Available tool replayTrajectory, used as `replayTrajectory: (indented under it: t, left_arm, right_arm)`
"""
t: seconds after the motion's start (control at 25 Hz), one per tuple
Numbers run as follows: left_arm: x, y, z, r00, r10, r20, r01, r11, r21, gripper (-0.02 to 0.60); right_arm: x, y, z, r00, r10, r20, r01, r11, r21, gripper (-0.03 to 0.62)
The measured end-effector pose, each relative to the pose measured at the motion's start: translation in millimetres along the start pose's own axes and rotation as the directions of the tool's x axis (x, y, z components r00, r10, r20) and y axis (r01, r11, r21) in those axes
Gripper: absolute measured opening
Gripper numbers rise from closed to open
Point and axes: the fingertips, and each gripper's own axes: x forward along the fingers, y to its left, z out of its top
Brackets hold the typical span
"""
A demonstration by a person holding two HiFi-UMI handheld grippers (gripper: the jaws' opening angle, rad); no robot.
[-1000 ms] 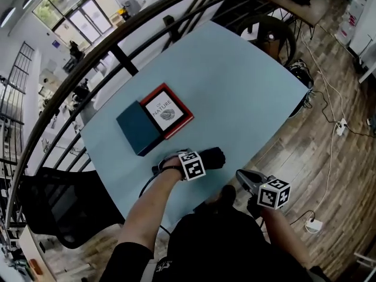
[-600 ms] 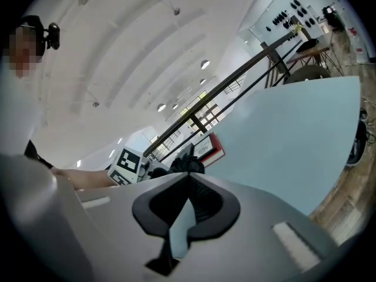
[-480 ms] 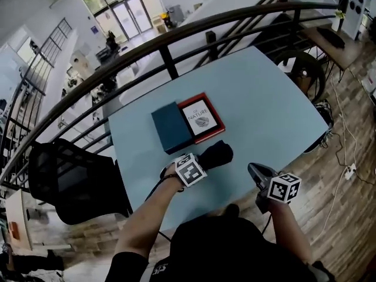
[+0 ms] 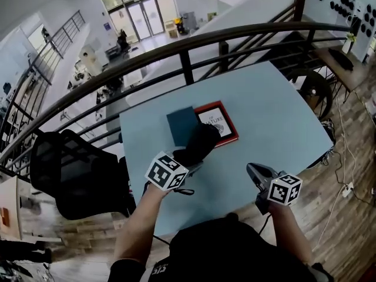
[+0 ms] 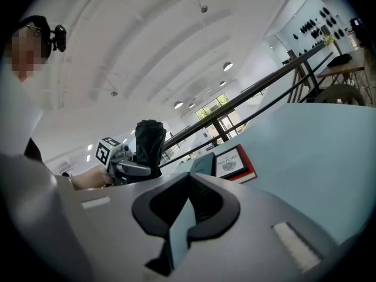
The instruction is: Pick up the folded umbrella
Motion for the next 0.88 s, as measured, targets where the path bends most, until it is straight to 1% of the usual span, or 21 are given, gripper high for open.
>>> replayTrajectory:
  t: [0.04, 0.12, 0.2, 0.44, 0.56, 0.64, 0.72, 0.8, 0.88]
  left_arm:
    - [-9.6, -0.4, 7.5, 0.998, 0.007, 0.056, -0.005, 1.0, -0.026, 0.268]
    - [-25.8, -2.1, 20.0, 0.988, 0.022, 0.154, -0.012, 0.997, -0.07, 0.268]
    - [-37.9, -3.7, 26.0, 0.975, 0.043, 0.218, -0.023, 0.995, -0.093, 0.268]
    - [-60.2, -4.7, 30.8, 0.94, 0.082, 0.331, -0.051, 0.994, -0.101, 0.268]
    - [-72.0, 1.2, 25.4, 0.93, 0.135, 0.343, -0.113, 0.99, -0.083, 0.267]
    - [-79.9, 6.3, 22.9, 0.919, 0.147, 0.366, -0.123, 0.989, -0.088, 0.267]
    - [-89.1, 11.6, 23.9, 0.897, 0.136, 0.421, -0.089, 0.988, -0.13, 0.267]
    - [-99.6, 17.3, 29.0, 0.864, 0.133, 0.485, -0.05, 0.982, -0.18, 0.267]
    - [-110.9, 23.0, 37.2, 0.832, 0.143, 0.535, -0.038, 0.979, -0.202, 0.267]
  right_arm:
    - [3.9, 4.5, 0.4, 1.0, 0.003, 0.0, -0.003, 1.0, -0.006, 0.002]
    - [10.9, 12.2, 1.1, 1.0, 0.007, 0.0, -0.007, 1.0, -0.013, 0.002]
    - [16.6, 19.7, -0.7, 1.0, 0.012, -0.006, -0.012, 1.0, -0.018, 0.002]
    - [29.2, 40.8, 3.0, 0.999, 0.021, -0.027, -0.023, 0.997, -0.072, 0.002]
    - [30.7, 51.9, 12.9, 0.999, 0.023, -0.023, -0.025, 0.993, -0.111, 0.002]
    - [31.0, 59.2, 20.2, 1.0, 0.025, -0.018, -0.027, 0.99, -0.142, 0.002]
    - [30.1, 65.2, 25.6, 1.0, 0.025, -0.014, -0.027, 0.984, -0.174, 0.002]
    - [26.7, 70.0, 31.4, 1.0, 0.025, -0.007, -0.026, 0.98, -0.196, 0.002]
    - [22.4, 76.1, 40.5, 1.0, 0.029, 0.009, -0.027, 0.978, -0.206, 0.002]
